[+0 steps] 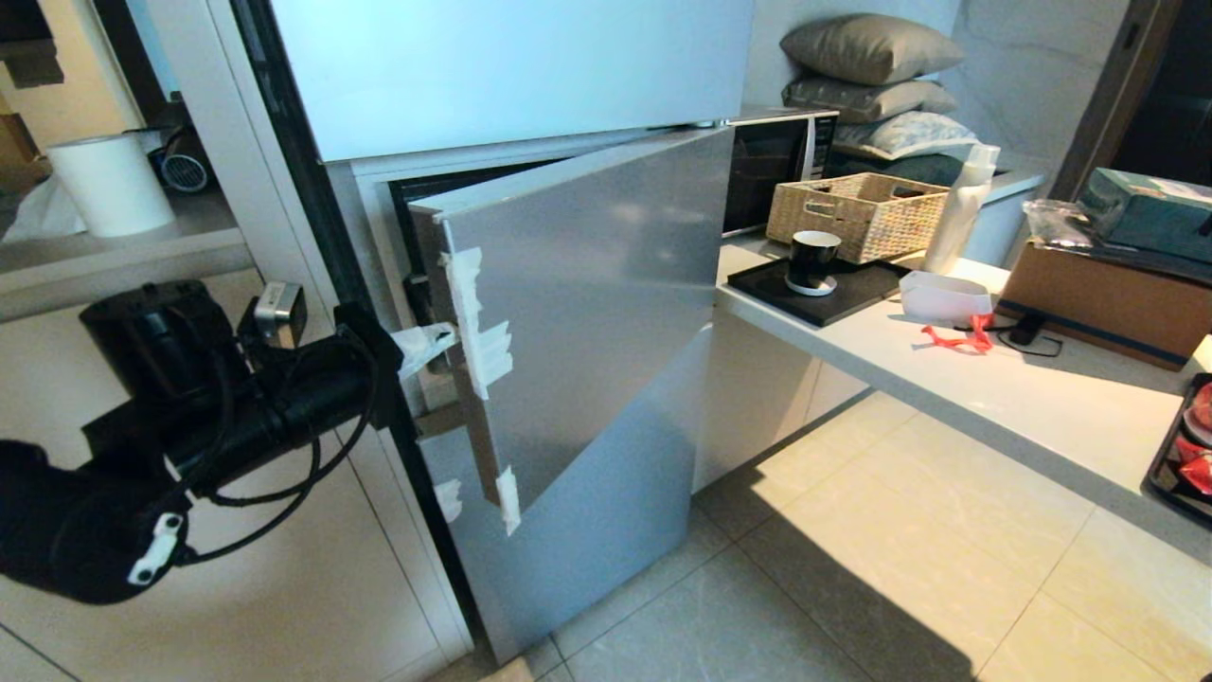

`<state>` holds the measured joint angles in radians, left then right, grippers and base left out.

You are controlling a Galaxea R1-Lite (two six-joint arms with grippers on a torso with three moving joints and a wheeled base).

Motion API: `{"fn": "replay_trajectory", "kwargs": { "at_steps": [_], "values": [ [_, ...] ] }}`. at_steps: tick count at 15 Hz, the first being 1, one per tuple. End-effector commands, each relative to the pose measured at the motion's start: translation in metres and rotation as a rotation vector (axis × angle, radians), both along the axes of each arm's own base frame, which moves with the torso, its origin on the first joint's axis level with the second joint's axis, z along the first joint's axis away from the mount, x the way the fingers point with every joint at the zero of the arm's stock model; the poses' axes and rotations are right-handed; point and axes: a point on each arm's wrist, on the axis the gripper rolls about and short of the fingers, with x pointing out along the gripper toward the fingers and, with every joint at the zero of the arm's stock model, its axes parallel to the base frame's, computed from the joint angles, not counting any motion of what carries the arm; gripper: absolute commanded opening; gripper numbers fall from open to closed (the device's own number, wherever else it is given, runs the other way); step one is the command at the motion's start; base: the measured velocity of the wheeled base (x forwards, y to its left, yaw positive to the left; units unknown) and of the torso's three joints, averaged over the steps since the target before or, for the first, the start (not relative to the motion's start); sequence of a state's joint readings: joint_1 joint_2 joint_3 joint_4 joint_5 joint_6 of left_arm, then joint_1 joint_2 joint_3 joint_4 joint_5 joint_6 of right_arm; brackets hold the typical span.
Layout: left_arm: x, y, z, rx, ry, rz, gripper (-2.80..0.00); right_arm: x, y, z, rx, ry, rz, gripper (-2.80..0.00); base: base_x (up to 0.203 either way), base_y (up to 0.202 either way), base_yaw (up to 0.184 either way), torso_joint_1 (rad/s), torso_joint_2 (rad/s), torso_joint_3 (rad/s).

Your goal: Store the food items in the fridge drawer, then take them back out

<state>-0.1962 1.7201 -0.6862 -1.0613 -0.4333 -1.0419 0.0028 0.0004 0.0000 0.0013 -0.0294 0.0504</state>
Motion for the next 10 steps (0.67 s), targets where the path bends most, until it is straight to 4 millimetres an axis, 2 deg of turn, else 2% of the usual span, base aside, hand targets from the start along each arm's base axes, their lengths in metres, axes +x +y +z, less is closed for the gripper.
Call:
{"fn": "replay_trajectory", "kwargs": {
  "at_steps": [1, 5, 8, 10],
  "values": [
    [-0.033, -0.009, 0.014, -0.016, -0.044, -0.050, -2.80, 0.000, 0.000, 0.000, 0.000, 0.001, 0.001, -2.80, 0.000, 0.000, 0.000, 0.000, 0.00, 0.000],
    [-0.083, -0.007, 0.025, -0.029, -0.095, -0.099, -2.80, 0.000, 0.000, 0.000, 0.000, 0.001, 0.001, -2.80, 0.000, 0.000, 0.000, 0.000, 0.00, 0.000],
    [-0.104, -0.001, 0.033, -0.032, -0.129, -0.096, -2.80, 0.000, 0.000, 0.000, 0.000, 0.001, -0.001, -2.80, 0.000, 0.000, 0.000, 0.000, 0.00, 0.000],
    [-0.114, 0.003, 0.035, 0.083, -0.171, -0.052, -2.80, 0.000, 0.000, 0.000, 0.000, 0.001, 0.000, -2.80, 0.000, 0.000, 0.000, 0.000, 0.00, 0.000]
  ]
}}
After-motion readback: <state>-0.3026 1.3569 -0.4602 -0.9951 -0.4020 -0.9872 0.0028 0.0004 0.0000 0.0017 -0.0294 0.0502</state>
